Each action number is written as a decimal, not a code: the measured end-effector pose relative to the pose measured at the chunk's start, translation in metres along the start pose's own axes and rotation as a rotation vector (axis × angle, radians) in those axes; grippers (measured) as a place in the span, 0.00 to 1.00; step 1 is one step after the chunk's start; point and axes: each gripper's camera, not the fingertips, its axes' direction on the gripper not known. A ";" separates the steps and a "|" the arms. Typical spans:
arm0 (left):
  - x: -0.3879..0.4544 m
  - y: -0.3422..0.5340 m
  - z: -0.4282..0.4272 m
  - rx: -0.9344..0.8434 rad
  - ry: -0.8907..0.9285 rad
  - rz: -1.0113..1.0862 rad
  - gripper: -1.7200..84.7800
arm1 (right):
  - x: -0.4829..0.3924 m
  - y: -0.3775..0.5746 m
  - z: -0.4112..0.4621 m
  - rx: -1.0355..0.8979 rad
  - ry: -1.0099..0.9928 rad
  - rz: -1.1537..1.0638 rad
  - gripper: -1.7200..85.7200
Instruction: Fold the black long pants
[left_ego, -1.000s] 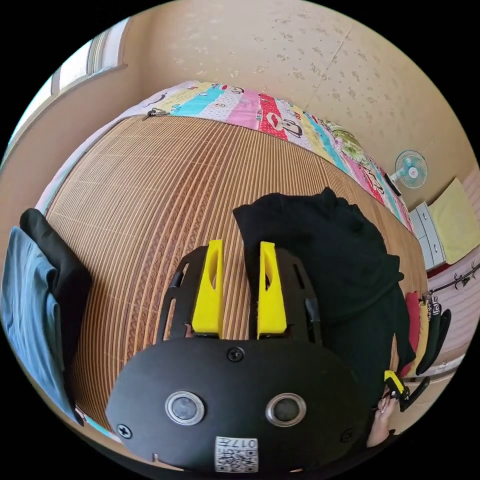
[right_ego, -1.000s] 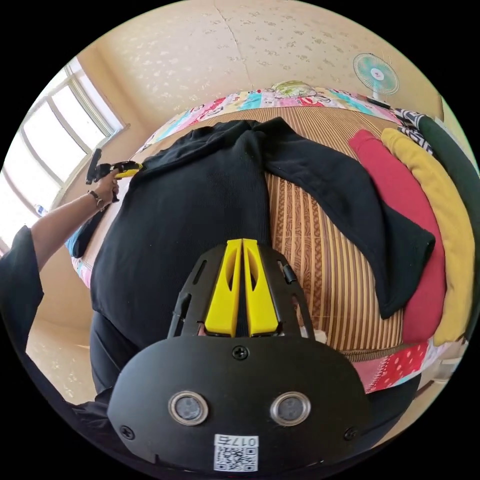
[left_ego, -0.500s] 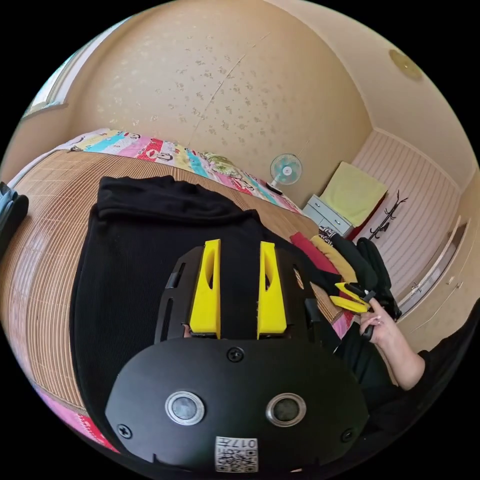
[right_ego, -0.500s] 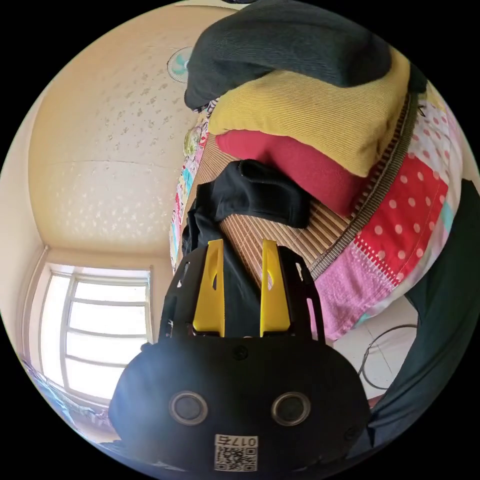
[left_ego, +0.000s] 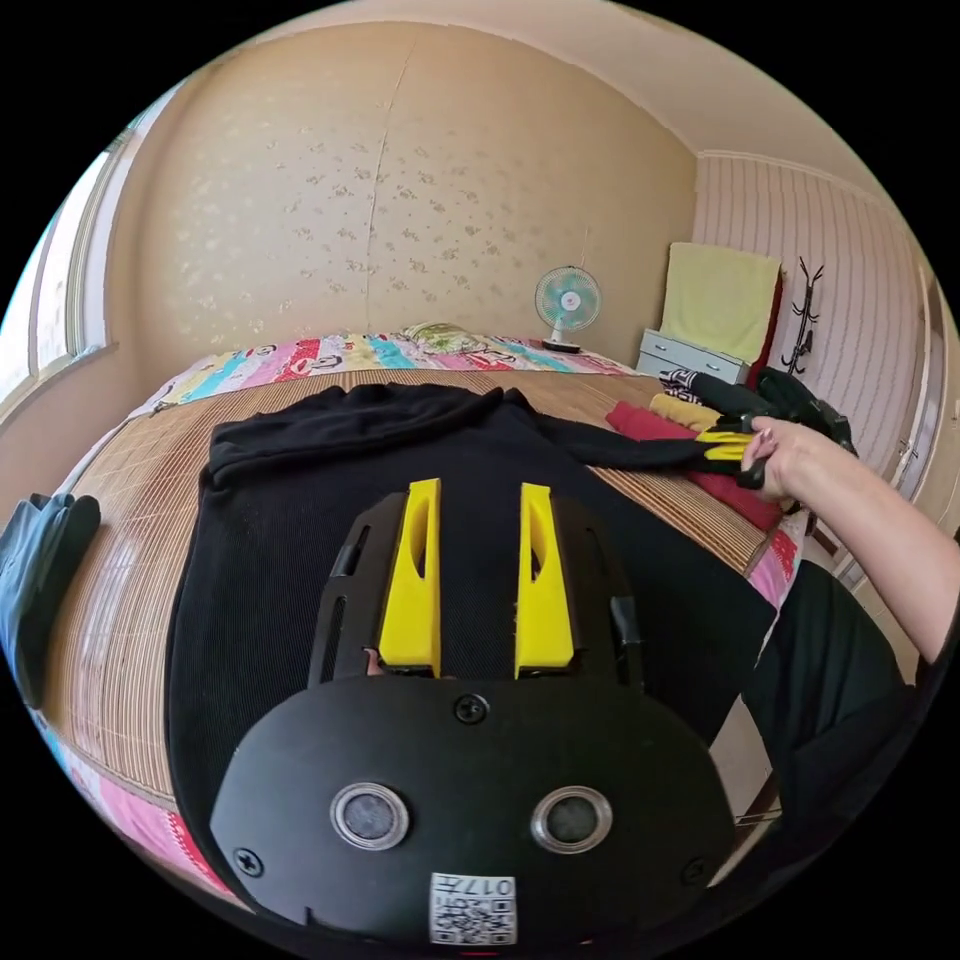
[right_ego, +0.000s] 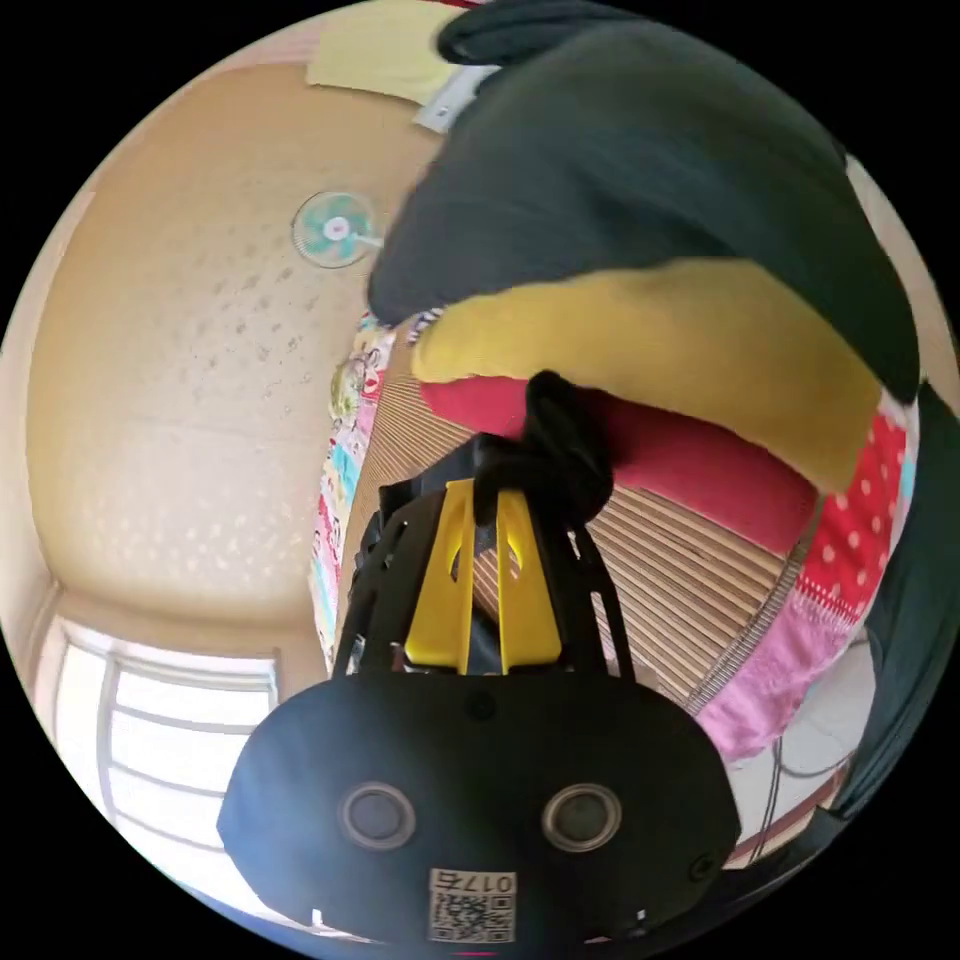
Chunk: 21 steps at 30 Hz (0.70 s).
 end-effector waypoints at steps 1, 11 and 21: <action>0.001 0.001 0.000 0.004 -0.007 0.008 0.16 | -0.033 0.005 -0.001 0.046 -0.014 -0.118 0.06; -0.052 0.008 0.013 -0.018 0.107 -0.162 0.16 | -0.338 0.127 0.050 0.045 -0.272 -0.938 0.06; -0.107 0.018 0.014 0.037 0.238 -0.353 0.16 | -0.333 0.420 0.281 -0.757 -0.171 -1.359 0.10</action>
